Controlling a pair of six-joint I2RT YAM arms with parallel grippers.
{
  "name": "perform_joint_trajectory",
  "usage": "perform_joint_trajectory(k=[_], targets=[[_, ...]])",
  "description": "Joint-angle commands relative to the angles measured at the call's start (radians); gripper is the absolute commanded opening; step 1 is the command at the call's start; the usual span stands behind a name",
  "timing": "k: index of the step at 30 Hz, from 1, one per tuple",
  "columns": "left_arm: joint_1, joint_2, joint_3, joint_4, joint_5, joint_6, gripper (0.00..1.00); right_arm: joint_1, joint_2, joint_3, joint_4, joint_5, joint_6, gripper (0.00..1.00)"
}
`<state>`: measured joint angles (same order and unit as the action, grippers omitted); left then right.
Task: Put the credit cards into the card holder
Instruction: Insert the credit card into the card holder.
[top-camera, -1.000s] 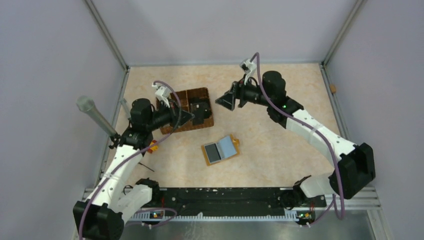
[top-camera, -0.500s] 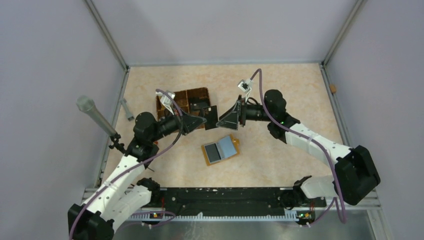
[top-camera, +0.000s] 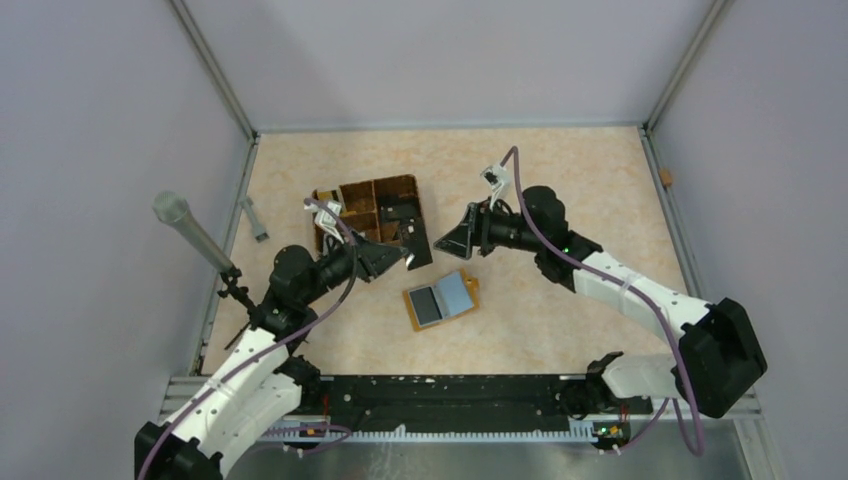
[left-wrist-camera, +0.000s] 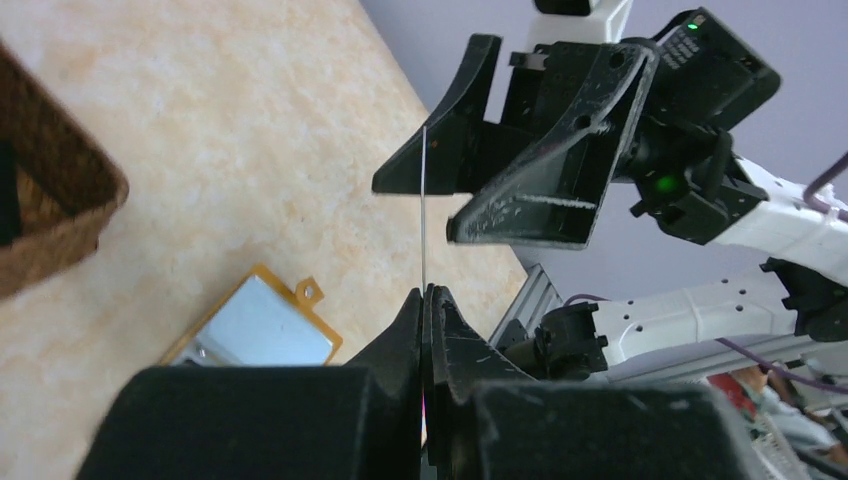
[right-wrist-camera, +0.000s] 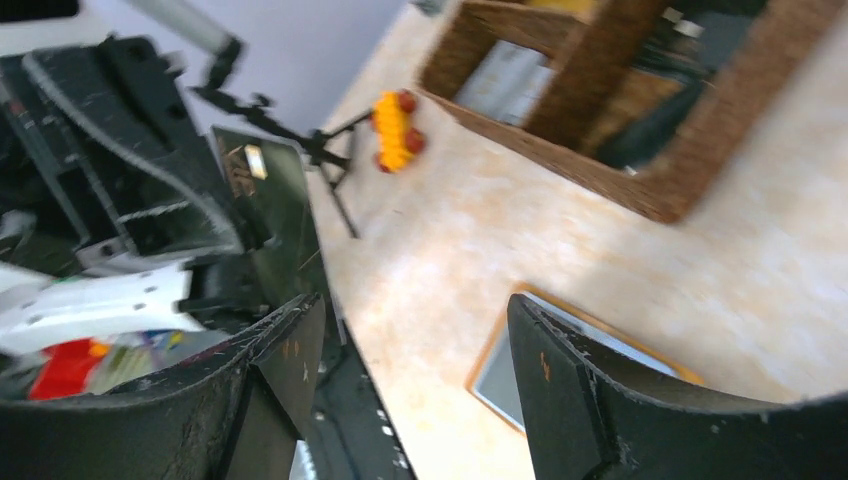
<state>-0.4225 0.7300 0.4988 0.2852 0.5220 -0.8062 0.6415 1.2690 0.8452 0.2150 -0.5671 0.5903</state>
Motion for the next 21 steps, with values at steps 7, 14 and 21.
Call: perform_joint_trajectory(k=[7,14,21], targets=[[-0.101,-0.025,-0.249,0.022,-0.236,-0.251,0.0,0.006,-0.007,-0.103,-0.319,0.38,-0.066,0.69],[-0.196,0.067,-0.347,0.146,-0.323,-0.356,0.0,0.006,0.009,-0.197,-0.327,0.39,-0.031,0.68],[-0.244,0.138,-0.393,0.199,-0.413,-0.4,0.0,0.006,0.077,-0.253,-0.189,0.298,0.026,0.6]])
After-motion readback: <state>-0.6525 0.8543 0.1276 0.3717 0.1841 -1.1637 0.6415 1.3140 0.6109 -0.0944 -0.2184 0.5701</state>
